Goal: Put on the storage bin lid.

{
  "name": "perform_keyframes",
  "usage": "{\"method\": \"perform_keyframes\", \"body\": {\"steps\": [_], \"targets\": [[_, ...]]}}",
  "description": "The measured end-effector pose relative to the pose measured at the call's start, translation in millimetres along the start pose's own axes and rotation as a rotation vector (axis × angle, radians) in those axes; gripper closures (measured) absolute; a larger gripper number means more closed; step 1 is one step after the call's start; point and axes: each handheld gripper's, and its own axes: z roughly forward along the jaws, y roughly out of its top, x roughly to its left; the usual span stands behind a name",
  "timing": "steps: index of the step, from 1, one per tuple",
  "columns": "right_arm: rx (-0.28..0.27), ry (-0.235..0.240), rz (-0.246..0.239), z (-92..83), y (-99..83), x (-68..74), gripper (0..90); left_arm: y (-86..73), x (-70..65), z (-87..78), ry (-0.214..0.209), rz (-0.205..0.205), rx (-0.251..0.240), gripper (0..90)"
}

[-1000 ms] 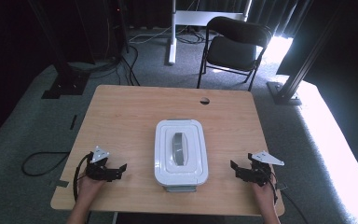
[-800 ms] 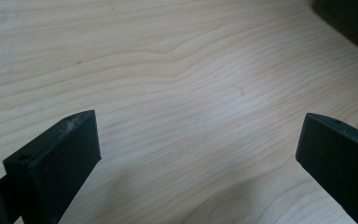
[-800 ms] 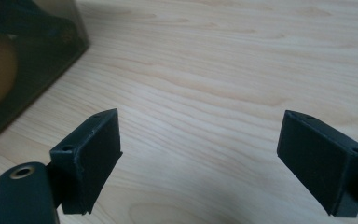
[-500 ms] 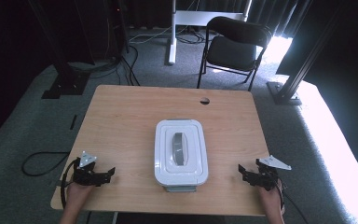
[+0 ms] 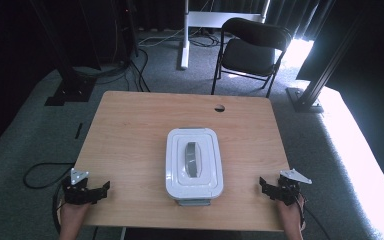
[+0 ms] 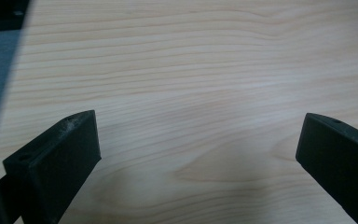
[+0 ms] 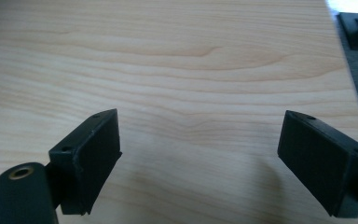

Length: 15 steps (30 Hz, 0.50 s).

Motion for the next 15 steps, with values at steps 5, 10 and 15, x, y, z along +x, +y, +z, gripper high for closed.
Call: {"method": "perform_keyframes", "body": {"steps": [5, 10, 15], "targets": [[0.004, -0.047, 0.054, 0.4, 0.2, -4.9, 12.6, -3.3, 4.6, -2.3, 0.09, -0.064, -0.01, 0.2], [0.032, -0.069, 0.072, 2.7, 1.1, -5.3, 12.6, -5.7, 6.0, -4.9, 0.153, -0.11, -0.026, 0.2], [0.048, -0.065, 0.084, 4.4, 1.7, -6.4, 12.6, -8.5, 13.9, -10.8, 0.221, -0.188, -0.069, 0.2]]}}
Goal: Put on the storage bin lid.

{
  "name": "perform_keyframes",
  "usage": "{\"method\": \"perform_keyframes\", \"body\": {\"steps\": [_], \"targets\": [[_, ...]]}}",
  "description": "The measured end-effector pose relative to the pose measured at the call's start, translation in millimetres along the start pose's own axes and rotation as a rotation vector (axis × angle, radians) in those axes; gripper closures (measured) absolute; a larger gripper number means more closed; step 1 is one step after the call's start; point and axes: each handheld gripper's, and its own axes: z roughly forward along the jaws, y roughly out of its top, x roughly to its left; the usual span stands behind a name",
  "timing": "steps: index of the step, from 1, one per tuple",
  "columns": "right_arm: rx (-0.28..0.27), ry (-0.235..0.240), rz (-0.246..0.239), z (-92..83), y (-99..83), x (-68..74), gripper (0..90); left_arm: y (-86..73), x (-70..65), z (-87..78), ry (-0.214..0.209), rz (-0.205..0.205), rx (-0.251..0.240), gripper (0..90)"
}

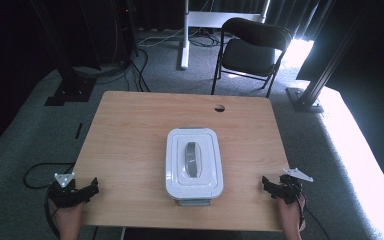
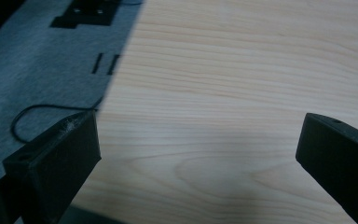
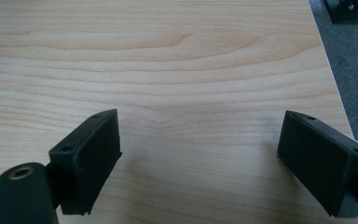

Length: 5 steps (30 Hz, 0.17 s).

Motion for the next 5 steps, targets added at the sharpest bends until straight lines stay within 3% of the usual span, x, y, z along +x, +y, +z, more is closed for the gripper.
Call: {"method": "perform_keyframes", "body": {"steps": [3, 5], "targets": [[0.01, -0.001, 0.005, 0.7, 0.4, -0.4, 12.7, -0.6, 6.8, -0.2, -0.011, -0.037, 0.004, 0.2], [0.012, -0.008, -0.003, 1.2, 0.6, 0.7, 12.7, -1.3, 6.8, 0.6, -0.019, -0.029, 0.008, 0.2]]}}
